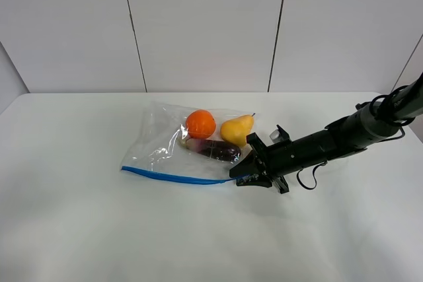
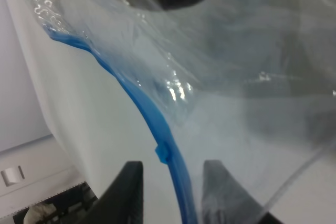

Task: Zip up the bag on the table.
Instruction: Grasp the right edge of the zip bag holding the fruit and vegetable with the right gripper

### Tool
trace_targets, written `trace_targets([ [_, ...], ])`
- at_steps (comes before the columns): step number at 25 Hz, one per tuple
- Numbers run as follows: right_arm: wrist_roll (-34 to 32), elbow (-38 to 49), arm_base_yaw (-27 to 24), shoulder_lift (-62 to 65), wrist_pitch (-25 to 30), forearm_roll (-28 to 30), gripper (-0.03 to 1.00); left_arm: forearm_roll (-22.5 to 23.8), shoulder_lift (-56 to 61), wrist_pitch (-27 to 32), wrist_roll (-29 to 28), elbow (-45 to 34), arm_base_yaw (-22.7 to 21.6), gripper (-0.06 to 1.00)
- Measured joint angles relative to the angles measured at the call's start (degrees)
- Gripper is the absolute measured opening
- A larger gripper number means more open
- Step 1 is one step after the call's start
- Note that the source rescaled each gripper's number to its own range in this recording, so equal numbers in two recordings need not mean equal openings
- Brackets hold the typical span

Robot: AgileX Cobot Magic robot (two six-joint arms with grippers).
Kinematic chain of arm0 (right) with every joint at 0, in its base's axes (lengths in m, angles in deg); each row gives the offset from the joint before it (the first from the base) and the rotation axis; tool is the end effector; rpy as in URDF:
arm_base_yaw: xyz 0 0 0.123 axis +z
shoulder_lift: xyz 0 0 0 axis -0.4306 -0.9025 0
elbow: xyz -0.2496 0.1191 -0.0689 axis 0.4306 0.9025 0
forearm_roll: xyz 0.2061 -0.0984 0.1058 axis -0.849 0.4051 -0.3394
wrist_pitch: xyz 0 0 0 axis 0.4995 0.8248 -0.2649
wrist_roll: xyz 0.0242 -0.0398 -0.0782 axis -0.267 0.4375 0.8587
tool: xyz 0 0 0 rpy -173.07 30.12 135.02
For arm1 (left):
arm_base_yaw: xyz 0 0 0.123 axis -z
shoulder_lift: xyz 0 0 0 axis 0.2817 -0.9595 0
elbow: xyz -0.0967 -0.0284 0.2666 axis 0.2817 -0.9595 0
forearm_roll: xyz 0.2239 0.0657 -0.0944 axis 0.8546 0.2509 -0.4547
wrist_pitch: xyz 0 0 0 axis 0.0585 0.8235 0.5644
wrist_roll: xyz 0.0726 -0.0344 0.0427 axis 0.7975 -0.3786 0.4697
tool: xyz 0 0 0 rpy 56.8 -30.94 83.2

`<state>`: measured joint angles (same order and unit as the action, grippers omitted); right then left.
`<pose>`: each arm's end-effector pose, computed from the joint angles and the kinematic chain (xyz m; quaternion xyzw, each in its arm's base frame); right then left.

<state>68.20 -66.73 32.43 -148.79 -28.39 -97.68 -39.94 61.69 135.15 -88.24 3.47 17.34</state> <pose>0.3399 0.1157 0.0624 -0.0870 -0.8798 -0.4671 0.0133 -0.0192 -0.0006 0.2887 -0.0097 0.8613 -0.0202 0.5077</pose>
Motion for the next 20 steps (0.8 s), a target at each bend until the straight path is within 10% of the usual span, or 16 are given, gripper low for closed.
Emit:
trace_targets([
  [20,-1.5,-0.1,-4.0,0.0,6.1,2.6,0.34,0.0,0.0,0.0,0.0,0.0,0.0,0.87],
])
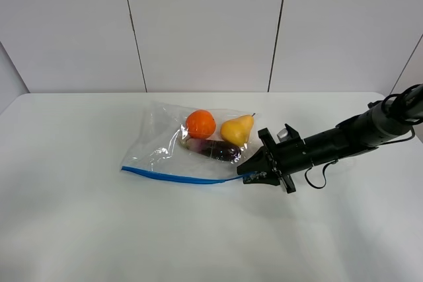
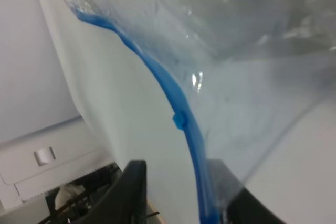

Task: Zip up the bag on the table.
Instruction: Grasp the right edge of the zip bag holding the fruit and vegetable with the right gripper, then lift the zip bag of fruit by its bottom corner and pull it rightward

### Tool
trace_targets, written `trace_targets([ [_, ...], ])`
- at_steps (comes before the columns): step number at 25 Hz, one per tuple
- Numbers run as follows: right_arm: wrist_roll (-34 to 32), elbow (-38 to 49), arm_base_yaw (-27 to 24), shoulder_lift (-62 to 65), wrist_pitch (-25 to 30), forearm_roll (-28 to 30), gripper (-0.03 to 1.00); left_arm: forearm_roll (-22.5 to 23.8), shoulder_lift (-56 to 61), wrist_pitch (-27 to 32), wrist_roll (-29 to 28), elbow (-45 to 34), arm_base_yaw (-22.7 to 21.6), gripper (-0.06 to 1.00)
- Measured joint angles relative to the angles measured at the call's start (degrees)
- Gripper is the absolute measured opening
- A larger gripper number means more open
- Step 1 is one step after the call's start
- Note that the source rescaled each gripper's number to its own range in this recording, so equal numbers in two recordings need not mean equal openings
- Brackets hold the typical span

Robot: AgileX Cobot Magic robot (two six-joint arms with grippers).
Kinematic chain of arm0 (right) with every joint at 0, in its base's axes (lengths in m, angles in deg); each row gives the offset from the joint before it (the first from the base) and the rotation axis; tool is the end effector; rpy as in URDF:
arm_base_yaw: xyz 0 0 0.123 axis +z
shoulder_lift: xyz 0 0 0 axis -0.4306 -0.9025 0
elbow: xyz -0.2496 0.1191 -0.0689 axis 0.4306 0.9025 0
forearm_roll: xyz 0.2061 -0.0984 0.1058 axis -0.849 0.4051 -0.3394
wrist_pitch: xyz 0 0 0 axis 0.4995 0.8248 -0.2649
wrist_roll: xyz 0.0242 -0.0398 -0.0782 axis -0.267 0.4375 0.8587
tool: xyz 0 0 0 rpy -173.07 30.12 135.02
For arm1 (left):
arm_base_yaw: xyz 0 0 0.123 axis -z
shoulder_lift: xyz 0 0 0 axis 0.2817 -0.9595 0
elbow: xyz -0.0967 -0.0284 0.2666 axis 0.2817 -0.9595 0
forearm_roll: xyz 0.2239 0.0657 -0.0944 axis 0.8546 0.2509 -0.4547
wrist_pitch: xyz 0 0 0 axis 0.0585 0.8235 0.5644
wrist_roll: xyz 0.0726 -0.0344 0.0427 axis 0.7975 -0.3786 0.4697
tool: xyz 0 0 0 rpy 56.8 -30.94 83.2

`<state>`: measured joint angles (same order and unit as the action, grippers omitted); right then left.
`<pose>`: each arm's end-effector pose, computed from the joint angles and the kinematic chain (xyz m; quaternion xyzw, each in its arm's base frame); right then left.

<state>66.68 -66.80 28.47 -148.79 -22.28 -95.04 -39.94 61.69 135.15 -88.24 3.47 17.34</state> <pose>0.3394 0.0959 0.0679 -0.0943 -0.8625 -0.4958 0.0380 -0.0192 -0.0006 0.2887 -0.0097 0.8613 -0.0202 0.5077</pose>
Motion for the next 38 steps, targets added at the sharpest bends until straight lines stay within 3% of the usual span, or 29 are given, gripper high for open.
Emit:
trace_targets([
  [13,-0.9,0.0,-0.5,0.0,-0.2,2.8,0.34,0.0,0.0,0.0,0.0,0.0,0.0,0.87],
  [15,-0.9,0.0,-0.5,0.0,-0.2,2.8,0.29,0.0,0.0,0.0,0.0,0.0,0.0,0.87],
  [18,-0.9,0.0,-0.5,0.0,-0.3,2.9,0.08,0.0,0.0,0.0,0.0,0.0,0.0,0.87],
  [20,-0.7,0.0,-0.5,0.0,-0.5,3.0,0.01,0.0,0.0,0.0,0.0,0.0,0.0,0.87],
  [30,-0.6,0.0,-0.5,0.5,-0.2,3.0,0.0,0.0,0.0,-0.6,0.0,0.3,0.0,0.87],
  [35,-1.1,-1.0,-0.5,3.9,0.4,3.4,0.0,-0.7,-4.3,-6.9,0.0,2.7,0.0,0.87],
  [38,-2.0,-2.2,-0.5,5.9,1.0,3.6,0.0,-5.4,-11.9,-11.5,3.1,5.0,0.0,0.87],
])
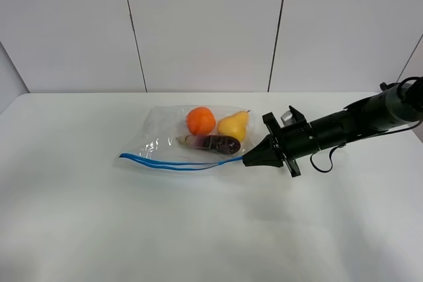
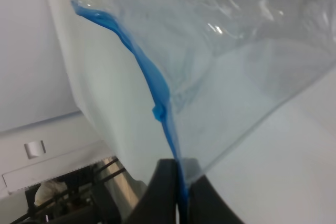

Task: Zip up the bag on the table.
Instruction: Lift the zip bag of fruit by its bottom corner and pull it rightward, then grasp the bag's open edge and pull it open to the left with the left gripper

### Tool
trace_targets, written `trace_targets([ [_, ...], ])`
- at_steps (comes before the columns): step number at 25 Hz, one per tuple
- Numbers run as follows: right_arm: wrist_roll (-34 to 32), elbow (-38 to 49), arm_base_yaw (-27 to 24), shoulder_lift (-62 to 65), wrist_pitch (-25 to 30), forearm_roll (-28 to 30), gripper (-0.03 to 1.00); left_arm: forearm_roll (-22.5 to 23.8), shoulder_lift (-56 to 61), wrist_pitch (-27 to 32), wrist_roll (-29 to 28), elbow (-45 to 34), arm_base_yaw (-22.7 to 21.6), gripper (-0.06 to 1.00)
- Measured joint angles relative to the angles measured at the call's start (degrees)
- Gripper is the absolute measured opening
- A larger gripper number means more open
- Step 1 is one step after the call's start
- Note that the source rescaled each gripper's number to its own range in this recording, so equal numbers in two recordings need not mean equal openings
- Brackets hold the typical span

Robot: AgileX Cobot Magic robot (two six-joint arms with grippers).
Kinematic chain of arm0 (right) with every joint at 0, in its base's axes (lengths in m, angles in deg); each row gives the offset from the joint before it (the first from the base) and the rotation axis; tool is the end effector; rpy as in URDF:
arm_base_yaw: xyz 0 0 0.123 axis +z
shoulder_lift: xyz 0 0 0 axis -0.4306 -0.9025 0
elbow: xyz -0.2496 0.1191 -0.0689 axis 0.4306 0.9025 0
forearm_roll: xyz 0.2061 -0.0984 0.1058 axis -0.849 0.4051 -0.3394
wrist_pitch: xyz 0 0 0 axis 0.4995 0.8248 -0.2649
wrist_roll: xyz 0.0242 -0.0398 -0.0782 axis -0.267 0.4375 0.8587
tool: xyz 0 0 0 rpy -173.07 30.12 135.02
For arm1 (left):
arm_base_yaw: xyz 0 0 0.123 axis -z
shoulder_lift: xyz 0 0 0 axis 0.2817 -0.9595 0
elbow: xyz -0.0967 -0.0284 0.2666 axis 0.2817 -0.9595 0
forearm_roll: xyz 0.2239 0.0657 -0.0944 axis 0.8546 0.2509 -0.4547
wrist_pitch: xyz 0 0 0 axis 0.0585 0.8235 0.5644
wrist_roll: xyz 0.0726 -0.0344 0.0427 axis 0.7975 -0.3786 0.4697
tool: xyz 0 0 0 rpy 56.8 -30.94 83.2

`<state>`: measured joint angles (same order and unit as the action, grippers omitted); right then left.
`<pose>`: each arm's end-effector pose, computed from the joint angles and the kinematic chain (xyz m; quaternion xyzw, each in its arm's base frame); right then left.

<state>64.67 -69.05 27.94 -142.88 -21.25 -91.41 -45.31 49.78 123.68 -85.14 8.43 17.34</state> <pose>0.3485 0.0927 0.1086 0.0519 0.8675 0.4948 0.0005 0.0170 -0.0082 0.3295 0.0111 0.8394 -0.0534 0.5408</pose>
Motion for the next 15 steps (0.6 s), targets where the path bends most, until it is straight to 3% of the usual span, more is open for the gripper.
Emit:
trace_targets([
  [6,-1.0,-2.8,0.0,0.9,3.3,0.1,0.0,-19.1,-21.3,-8.3,21.5,5.1,0.0,0.87],
  [12,-1.9,-4.8,0.0,0.9,3.6,0.1,0.0,-42.9,-41.2,-11.9,51.0,8.2,0.2,0.87],
  [15,-2.4,-5.5,0.0,0.9,3.6,0.1,0.0,-51.8,-49.9,-14.2,64.3,8.2,2.4,0.87],
])
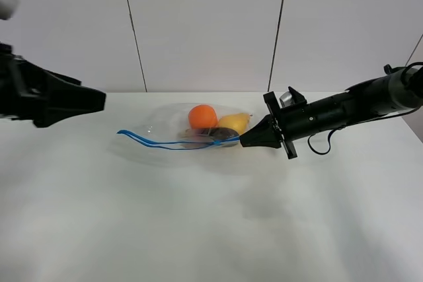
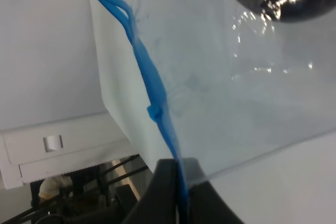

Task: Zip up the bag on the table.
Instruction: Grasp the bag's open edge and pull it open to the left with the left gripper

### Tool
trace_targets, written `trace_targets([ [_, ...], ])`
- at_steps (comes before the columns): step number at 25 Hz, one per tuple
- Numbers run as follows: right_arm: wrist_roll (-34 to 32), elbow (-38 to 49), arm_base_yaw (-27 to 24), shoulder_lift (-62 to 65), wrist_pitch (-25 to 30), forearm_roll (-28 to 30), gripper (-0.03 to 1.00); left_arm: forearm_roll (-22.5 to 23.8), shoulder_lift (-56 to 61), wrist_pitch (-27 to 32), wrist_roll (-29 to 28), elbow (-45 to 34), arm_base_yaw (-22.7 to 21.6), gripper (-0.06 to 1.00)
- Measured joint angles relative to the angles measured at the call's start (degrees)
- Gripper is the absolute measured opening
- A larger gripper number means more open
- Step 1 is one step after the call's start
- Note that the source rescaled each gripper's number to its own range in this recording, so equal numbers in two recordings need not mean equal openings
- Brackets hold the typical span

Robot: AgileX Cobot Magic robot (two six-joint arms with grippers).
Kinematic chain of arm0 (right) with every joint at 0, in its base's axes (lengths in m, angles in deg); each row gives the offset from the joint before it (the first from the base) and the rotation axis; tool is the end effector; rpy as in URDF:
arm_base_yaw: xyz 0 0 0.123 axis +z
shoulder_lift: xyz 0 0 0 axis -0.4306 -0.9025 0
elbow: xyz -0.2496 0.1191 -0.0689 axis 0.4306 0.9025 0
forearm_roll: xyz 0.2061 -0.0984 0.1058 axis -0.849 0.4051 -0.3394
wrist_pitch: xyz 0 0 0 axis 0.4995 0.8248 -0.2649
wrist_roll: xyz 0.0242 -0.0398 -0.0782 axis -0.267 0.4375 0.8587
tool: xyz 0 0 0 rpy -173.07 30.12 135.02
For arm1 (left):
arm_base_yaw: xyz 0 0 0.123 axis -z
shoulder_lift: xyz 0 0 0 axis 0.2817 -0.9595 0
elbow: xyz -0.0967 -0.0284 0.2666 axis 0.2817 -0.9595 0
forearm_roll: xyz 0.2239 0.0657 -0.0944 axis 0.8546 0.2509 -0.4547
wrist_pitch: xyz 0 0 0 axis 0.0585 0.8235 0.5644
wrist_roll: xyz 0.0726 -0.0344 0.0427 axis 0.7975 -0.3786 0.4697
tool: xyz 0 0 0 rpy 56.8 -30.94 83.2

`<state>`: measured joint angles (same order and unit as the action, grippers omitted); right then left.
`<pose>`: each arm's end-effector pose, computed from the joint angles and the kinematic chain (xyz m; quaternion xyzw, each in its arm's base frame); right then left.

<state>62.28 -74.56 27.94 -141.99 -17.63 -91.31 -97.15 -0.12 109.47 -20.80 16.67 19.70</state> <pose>0.3661 0.0959 0.1354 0.0292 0.8542 0.5187 0.0190 0.2083 -0.0632 0.3218 0.2678 0.8183 -0.2143 0.4612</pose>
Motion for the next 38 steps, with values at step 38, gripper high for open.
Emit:
trace_targets([
  [38,-1.8,-0.1,0.0,0.0,-1.9,-0.1,0.0,-16.1,-49.4,-48.5,50.4,16.7,37.7,0.72],
])
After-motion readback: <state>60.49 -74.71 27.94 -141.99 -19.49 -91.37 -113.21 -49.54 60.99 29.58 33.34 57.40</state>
